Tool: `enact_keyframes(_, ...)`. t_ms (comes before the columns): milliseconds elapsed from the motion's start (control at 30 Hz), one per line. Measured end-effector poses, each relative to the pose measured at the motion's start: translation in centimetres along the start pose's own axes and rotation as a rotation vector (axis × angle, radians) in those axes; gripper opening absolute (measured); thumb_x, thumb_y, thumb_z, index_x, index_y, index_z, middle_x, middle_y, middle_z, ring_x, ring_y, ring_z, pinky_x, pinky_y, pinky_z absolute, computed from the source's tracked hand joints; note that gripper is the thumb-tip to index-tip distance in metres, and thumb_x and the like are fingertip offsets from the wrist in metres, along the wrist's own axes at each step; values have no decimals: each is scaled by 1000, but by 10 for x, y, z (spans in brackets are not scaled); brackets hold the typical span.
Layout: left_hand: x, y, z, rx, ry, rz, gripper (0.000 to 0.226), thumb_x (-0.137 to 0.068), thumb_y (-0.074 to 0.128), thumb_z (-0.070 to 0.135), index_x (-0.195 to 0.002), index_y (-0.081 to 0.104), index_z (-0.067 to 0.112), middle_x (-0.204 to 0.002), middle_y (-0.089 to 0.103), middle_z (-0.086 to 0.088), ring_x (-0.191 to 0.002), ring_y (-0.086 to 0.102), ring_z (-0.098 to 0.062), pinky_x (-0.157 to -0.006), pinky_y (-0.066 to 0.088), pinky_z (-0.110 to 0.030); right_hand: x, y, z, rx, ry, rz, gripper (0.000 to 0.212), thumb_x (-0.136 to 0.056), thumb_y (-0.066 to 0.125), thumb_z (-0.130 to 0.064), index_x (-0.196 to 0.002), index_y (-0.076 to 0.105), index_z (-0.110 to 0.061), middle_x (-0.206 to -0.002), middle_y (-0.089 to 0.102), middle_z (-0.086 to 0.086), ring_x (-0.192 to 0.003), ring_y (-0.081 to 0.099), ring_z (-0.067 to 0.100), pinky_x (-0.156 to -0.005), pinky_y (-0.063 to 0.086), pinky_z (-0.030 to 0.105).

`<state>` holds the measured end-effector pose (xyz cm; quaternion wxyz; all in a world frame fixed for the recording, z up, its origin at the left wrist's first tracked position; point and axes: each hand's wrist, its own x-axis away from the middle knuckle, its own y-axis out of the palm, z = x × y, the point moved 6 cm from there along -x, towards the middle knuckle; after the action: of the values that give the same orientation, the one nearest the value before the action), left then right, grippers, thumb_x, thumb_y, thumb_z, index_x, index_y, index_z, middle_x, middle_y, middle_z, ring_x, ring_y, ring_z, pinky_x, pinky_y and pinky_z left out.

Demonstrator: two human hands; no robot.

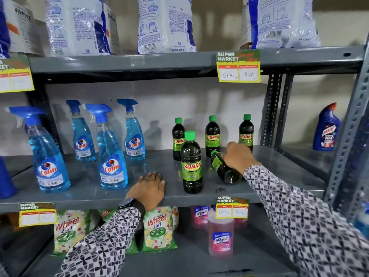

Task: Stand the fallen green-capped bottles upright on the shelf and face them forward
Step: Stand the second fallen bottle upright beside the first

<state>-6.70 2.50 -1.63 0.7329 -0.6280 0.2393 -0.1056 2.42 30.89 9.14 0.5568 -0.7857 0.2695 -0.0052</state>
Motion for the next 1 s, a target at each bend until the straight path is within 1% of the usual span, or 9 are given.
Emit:
enact_keyframes(100,-1,0,-1,10,-2,5,57,-105,21,40,-154,33,13,-164,31,-8,-152,27,-22,-126,19,-43,-10,10,-3,58,-5,-74,32,-97,68,-20,-122,62,-2,-119,70,18,-109,69,37,-90,57,42)
enact_keyframes(267,-1,-2,1,13,1,12,57,-105,21,40,-154,34,13,-164,32,-7,-152,28,-22,-126,19,-43,-19,25,3,-196,46,-177,35,-83,85,-41,-94,60,-19,-95,68,4,-96,70,31,-80,54,36)
enact_keyframes(367,0,-3,1,14,-2,9,57,-106,20,40,-154,33,14,-164,31,-7,-152,27,-21,-126,19,-42,-21,39,8,-330,140,-315,49,-79,85,-46,-111,65,-15,-102,71,9,-90,72,30,-66,60,36)
enact_keyframes(500,2,-4,1,14,1,4,58,-105,18,42,-155,31,15,-165,30,-6,-153,26,-20,-126,18,-41,-24,39,14,-485,262,-339,58,-78,89,-34,-122,61,-7,-101,70,16,-88,72,35,-70,63,45)
enact_keyframes(600,2,-4,1,16,-5,5,58,-105,19,42,-155,31,15,-165,29,-5,-153,26,-20,-126,18,-41,-30,30,16,-681,293,-269,65,-76,92,-27,-122,50,-8,-106,68,18,-93,74,38,-75,65,51)
enact_keyframes(667,1,-5,2,22,-6,4,58,-106,19,42,-155,30,15,-165,29,-5,-153,25,-19,-127,17,-41,-40,24,14,-814,261,-168,67,-70,95,-26,-120,57,-5,-107,74,17,-92,77,36,-77,66,50)
enact_keyframes(733,2,-5,2,26,-6,0,58,-105,19,42,-156,30,15,-165,28,-5,-153,25,-19,-127,17,-41,-44,21,10,-915,202,-59,59,-66,96,-19,-116,68,-8,-103,80,11,-94,79,30,-82,65,42)
enact_keyframes(867,2,-5,1,25,-12,3,57,-105,19,42,-155,31,16,-165,29,-5,-153,25,-20,-127,17,-41,-36,33,9,-980,134,49,51,-75,91,-4,-118,66,-15,-107,78,2,-105,74,23,-101,58,45)
enact_keyframes(1000,3,-6,3,20,-11,13,56,-105,20,40,-155,32,16,-165,29,-5,-153,25,-19,-127,17,-39,-33,55,19,-910,102,72,55,-80,87,-6,-127,62,-17,-113,75,0,-110,71,23,-105,56,50)
